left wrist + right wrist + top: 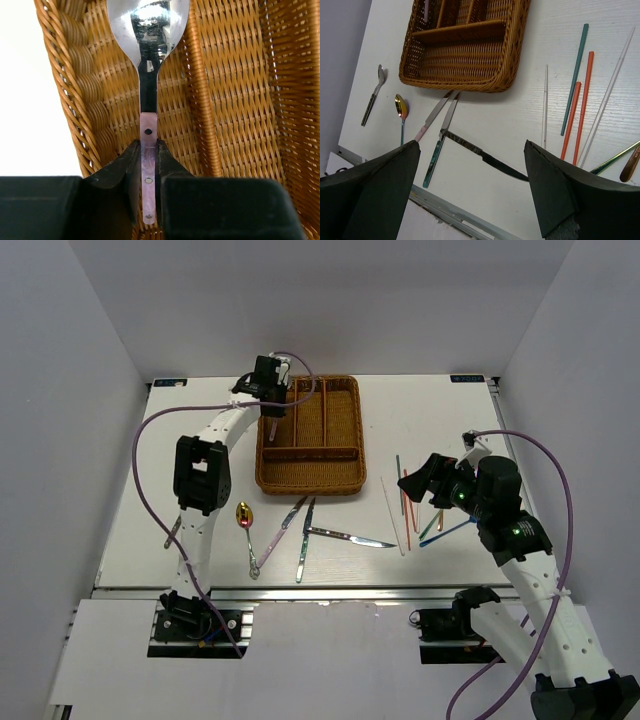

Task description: Sort the eating utensils into containers

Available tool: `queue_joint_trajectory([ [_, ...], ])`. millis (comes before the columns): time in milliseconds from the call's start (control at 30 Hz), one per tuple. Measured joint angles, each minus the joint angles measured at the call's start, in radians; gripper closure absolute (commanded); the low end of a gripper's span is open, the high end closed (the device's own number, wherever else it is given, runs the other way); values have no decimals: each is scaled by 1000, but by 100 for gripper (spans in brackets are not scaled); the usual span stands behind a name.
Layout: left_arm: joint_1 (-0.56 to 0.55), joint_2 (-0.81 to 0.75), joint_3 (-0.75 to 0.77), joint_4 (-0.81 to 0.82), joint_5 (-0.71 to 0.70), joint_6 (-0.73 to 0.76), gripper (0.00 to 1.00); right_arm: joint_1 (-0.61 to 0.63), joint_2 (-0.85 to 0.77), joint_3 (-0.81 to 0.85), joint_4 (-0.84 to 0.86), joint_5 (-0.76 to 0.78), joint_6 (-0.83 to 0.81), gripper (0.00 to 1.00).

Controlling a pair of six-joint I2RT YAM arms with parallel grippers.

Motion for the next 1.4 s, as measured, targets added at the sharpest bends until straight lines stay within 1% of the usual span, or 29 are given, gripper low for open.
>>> queue_joint_trajectory([
  [33,0,0,-5,8,-4,0,74,0,0,0,0,0,-1,11],
  [67,1,-2,-13,24,-10,-1,47,0,1,0,0,-1,-3,11],
  [100,1,-4,-21,39,-17,2,35,0,3,0,1,-4,-3,11],
  [167,2,-12,-47,66,-30,-7,26,0,7,0,5,-10,-3,11],
  [200,3,-17,-60,72,-39,-11,15,0,10,0,9,-11,-3,11],
  [267,6,-42,-99,100,-52,-14,2,0,14,0,16,-14,-3,11],
  [367,7,-109,-153,115,-93,-18,2,0,17,0,21,-16,-5,11],
  [433,9,-165,-174,118,-145,-21,2,0,18,-2,26,-18,-7,11],
  [500,14,-255,-234,127,-226,-34,2,0,17,-6,33,-22,-10,11],
  [567,22,-375,-343,156,-299,-42,2,0,16,-13,45,-32,-12,11],
  [633,45,-539,-524,182,-340,-55,2,1,9,-34,71,-51,-13,11],
  [700,90,-676,-669,183,-335,-87,2,11,-4,-60,92,-63,-14,11],
  [733,131,-747,-747,182,-321,-110,2,24,-10,-75,100,-64,-14,11],
  [833,244,-873,-887,150,-298,-163,2,70,-25,-112,126,-72,-14,11],
  [900,283,-908,-930,108,-305,-177,2,97,-37,-139,151,-83,-13,11],
  [967,287,-916,-957,79,-315,-175,2,113,-50,-165,177,-91,-10,11],
  [1167,292,-886,-1074,11,-303,-88,4,120,-47,-222,240,-120,-11,11],
  [1200,294,-873,-1092,3,-299,-71,5,120,-43,-225,248,-121,-12,11],
  [1333,333,-847,-1154,-13,-246,-24,6,120,-34,-229,266,-130,-18,11],
  [1400,353,-846,-1176,-13,-215,-11,8,120,-34,-235,280,-142,-18,11],
])
